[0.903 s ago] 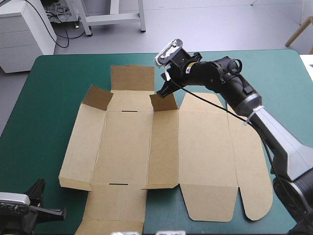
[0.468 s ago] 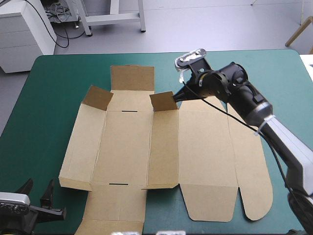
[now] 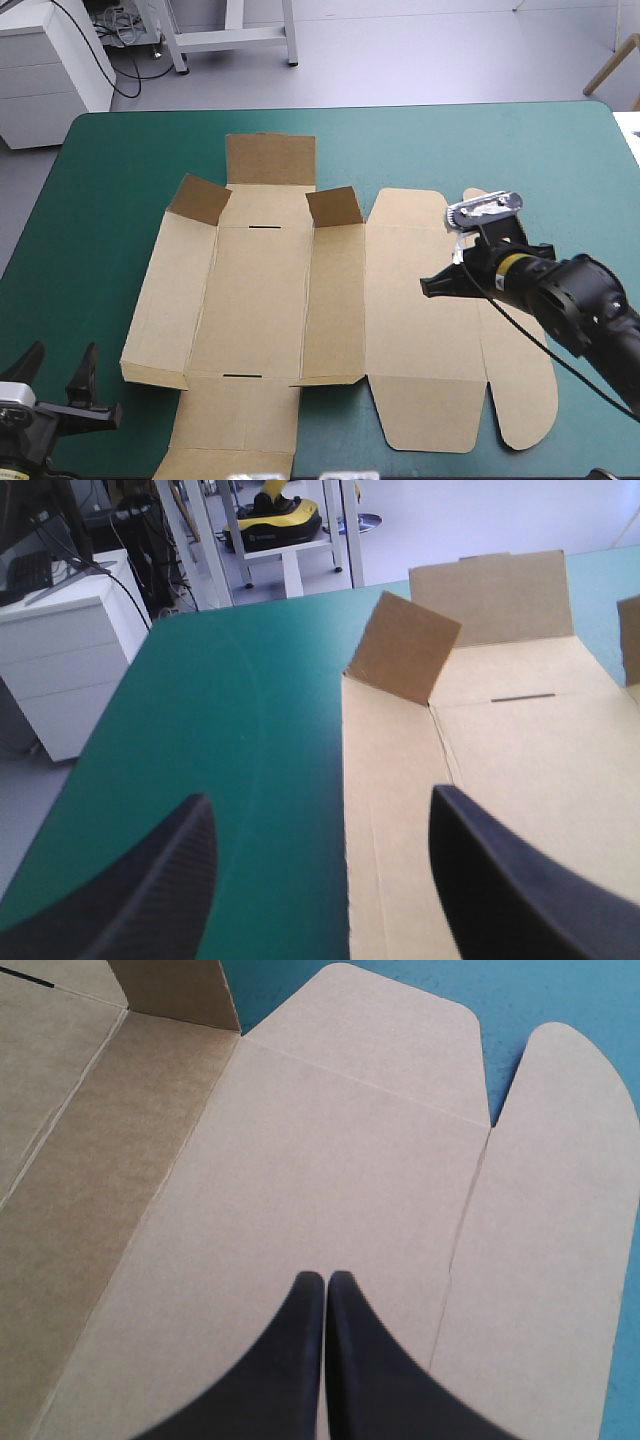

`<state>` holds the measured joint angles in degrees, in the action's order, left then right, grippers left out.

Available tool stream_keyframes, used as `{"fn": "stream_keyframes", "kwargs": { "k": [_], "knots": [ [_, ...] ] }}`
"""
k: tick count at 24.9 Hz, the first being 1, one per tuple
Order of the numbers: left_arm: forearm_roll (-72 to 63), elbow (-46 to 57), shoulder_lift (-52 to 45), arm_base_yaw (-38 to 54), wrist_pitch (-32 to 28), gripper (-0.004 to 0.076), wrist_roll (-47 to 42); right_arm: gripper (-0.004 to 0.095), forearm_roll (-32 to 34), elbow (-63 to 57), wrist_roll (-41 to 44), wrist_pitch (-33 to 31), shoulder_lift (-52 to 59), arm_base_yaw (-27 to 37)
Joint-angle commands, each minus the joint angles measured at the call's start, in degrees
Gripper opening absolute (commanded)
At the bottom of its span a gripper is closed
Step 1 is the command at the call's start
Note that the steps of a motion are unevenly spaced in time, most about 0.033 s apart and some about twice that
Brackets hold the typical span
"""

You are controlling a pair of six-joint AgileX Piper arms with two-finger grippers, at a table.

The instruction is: Fold the box

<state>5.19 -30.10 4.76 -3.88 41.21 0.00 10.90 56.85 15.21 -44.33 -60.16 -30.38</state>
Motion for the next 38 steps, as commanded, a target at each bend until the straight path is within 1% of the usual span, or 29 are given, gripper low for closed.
{"fn": "stream_keyframes", "kwargs": {
  "k": [1,3,7,9,10,14,15,19,22,24,26,27,28,30,31,35,36,38],
  "knots": [
    [3.9,-6.13,7.23,-0.07,-4.68,0.0526,-0.51,-0.001,1.6,-1.35,0.37,1.99,5.91,0.14],
    [6.56,-8.47,11.14,-0.07,-3.04,0.0557,-2.1,-0.001,1.6,-3.1,1.47,1.74,9.04,0.14],
    [7.58,-13.11,18.56,-0.07,-1.5,0.056,-3.44,-0.001,1.5,-6.0,1.48,0.52,14.55,0.14],
    [6.36,-16.32,22.49,-0.07,0.55,0.056,-3.44,-0.001,1.5,-7.98,1.48,0.2,17.31,0.14],
    [5.75,-20.24,27.37,-0.07,3.61,0.056,-3.33,-0.0009,1.5,-10.01,1.48,0.2,19.61,0.14],
    [5.63,-27.43,37.14,-0.07,6.97,0.056,-2.39,-0.001,1.5,-14.25,1.48,0.2,24.15,0.14],
    [4.92,-30.93,42.36,-0.07,8.21,0.0557,-2.39,-0.001,1.5,-16.04,1.48,0.2,26.46,0.14],
    [0.56,-34.58,52.11,-0.07,10.26,0.0556,-0.95,-0.0009,1.5,-19.65,1.37,0.2,31.63,0.14],
    [-0.41,-34.58,56.94,0.02,12.77,0.0556,-0.95,-0.001,1.5,-20.64,1.37,0.17,35.24,0.14],
    [-2.64,-34.58,60.43,2.31,14.35,0.0556,-0.82,-0.0014,1.5,-21.43,1.37,0.17,37.81,0.14],
    [-10.4,-34.58,63.61,8.02,14.35,0.0556,3.38,-0.0014,1.5,-22.55,1.37,-0.04,39.89,0.14],
    [-17.04,-34.58,65.28,12.53,14.77,0.0556,7.53,-0.0014,1.39,-23.16,1.37,-0.19,40.99,0.14],
    [-20.68,-34.58,66.18,14.9,15.63,0.0556,10.05,-0.0014,1.39,-23.34,1.37,-0.33,41.55,0.14],
    [-28.94,-34.58,68.99,21.69,19.09,0.0556,17.01,-0.0014,1.39,-23.76,1.23,-0.44,42.65,0.14],
    [-32.26,-34.58,71.21,24.71,22.34,0.0556,20.51,-0.0014,1.39,-23.76,1.14,-0.52,43.38,0.14],
    [-32.84,-34.32,76.27,28.69,29.95,0.0556,26.52,-0.0014,1.39,-23.76,0.0,-0.57,43.95,0.14],
    [-32.55,-34.04,76.98,28.81,30.99,0.0556,27.32,-0.0014,1.39,-23.76,-0.32,-0.57,43.95,0.14],
    [-32.7,-33.2,78.47,28.81,31.17,0.0556,27.69,-0.0014,1.39,-23.76,-0.58,-0.57,43.95,0.14]
  ]
}}
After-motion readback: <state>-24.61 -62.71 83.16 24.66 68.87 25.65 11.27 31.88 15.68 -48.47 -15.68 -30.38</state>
